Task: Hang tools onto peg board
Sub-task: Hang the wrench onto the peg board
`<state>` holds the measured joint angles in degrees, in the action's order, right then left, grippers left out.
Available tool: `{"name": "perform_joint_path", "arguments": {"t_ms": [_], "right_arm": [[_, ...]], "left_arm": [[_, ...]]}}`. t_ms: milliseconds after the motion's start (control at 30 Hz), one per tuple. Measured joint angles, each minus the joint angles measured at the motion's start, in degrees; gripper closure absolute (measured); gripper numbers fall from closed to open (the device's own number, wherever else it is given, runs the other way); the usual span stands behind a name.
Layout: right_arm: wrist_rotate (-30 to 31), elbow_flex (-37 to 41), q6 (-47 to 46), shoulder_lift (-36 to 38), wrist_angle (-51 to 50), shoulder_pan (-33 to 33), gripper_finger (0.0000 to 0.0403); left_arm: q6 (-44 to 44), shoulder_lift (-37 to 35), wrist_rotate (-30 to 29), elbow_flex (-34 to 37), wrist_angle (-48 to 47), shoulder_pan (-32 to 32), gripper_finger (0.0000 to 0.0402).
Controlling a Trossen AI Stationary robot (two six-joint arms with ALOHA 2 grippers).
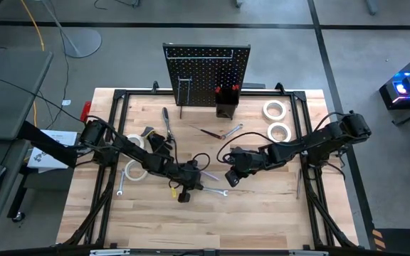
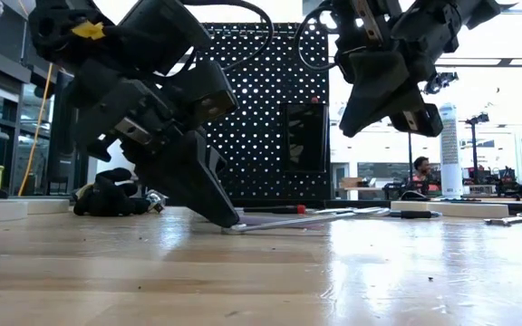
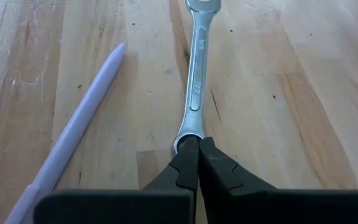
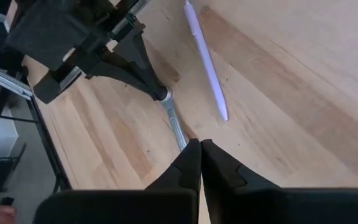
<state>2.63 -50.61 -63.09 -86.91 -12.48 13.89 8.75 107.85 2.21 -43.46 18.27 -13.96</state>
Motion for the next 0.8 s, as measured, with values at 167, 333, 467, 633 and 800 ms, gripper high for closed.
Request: {"name": "perform_joint_path", "arguments": {"t_ms": [167, 333, 467, 633, 800], "right_arm": [[-4.5, 0.0, -1.3, -0.6, 0.2, 0.0, 0.0333], [-15.7, 0.0, -6.5, -5.8, 3.2, -2.1, 0.022], [-26.0, 0.0, -7.8, -12.7, 13.5, -4.3, 0.0158], [-28.7, -0.1, -7.6, -18.6, 15.6, -6.3, 0.0143], [-30.8, -0.2, -4.3, -20.4, 15.8, -6.7, 0.0142]], "left_arm": [[0.2, 0.2, -0.5, 0.0, 0.0, 0.0, 0.0401], [0.1, 0.3, -1.0, 0.1, 0.4, 0.0, 0.0401], [0.1, 0.3, -1.2, 0.2, 0.6, 0.0, 0.0401], [0.1, 0.3, -1.5, 0.2, 1.0, 0.0, 0.0401], [0.2, 0.4, -2.2, 0.2, 0.9, 0.0, 0.0401]]}}
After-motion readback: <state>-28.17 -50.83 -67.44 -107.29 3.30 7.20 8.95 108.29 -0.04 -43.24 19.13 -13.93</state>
